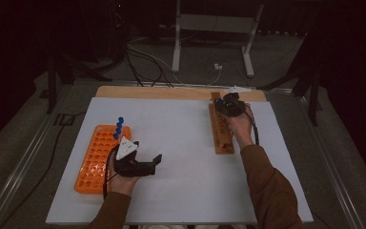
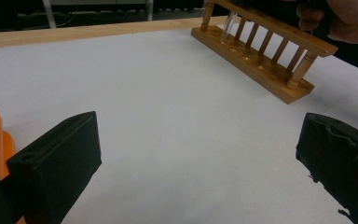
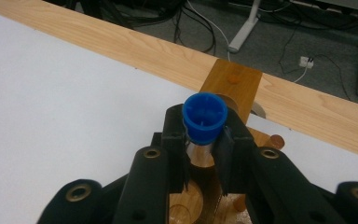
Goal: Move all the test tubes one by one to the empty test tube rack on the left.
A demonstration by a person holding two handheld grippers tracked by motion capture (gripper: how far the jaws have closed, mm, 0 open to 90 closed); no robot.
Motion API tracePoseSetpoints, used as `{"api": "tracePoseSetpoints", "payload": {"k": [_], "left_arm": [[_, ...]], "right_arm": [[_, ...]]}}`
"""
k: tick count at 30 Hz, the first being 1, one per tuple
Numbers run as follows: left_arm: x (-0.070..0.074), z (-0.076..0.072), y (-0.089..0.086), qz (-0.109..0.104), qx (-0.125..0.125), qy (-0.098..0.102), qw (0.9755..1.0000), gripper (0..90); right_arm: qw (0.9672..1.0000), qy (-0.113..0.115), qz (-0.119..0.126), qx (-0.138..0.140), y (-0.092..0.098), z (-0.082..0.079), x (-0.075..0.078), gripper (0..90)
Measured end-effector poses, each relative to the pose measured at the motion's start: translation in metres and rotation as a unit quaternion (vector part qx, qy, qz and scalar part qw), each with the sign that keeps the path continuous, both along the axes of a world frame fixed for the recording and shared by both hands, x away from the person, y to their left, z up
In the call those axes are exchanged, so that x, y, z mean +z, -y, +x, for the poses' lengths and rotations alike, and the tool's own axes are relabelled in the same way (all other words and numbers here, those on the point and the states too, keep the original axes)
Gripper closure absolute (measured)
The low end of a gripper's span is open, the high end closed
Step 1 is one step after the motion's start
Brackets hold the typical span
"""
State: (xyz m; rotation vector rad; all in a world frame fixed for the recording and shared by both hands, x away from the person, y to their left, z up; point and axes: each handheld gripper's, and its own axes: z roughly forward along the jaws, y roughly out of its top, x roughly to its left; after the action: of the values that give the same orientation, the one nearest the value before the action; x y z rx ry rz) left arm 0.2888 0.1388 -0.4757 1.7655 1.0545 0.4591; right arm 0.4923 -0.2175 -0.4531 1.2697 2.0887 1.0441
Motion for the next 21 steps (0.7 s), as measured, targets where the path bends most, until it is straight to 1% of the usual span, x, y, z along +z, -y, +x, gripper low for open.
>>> {"api": "tracePoseSetpoints", "payload": {"k": [4, 7, 11, 12, 14, 16, 21], "left_arm": [[0.0, 0.0, 0.0, 0.001, 0.0, -0.001, 1.0, 1.0], [-0.001, 0.0, 0.0, 0.0, 0.0, -0.002, 1.0, 0.9], [-0.001, 0.001, 0.0, -0.003, 0.001, -0.001, 1.0, 0.9], [-0.001, 0.001, -0.001, -0.003, 0.001, -0.001, 1.0, 0.9], [-0.001, 0.001, -0.001, -0.006, 0.003, -0.002, 1.0, 0.9], [-0.001, 0.001, -0.002, -0.009, 0.004, -0.001, 1.0, 0.9], [-0.001, 0.001, -0.002, -0.011, 0.005, -0.002, 0.9999, 0.8]], "right_arm": [[1.0, 0.0, -0.004, -0.003, -0.001, 0.0, 0.0, 76.8], [1.0, 0.0, 0.002, -0.008, 0.0, -0.001, 0.001, 76.9], [0.9999, 0.007, 0.007, -0.01, 0.0, -0.004, 0.004, 76.9], [0.9999, 0.01, 0.005, -0.012, 0.0, -0.005, 0.005, 76.9], [0.9997, 0.014, 0.012, -0.014, 0.001, -0.006, 0.008, 76.9], [0.9996, 0.02, 0.011, -0.016, 0.001, -0.008, 0.012, 76.9], [0.9989, 0.034, 0.022, -0.024, 0.003, -0.014, 0.023, 77.0]]}}
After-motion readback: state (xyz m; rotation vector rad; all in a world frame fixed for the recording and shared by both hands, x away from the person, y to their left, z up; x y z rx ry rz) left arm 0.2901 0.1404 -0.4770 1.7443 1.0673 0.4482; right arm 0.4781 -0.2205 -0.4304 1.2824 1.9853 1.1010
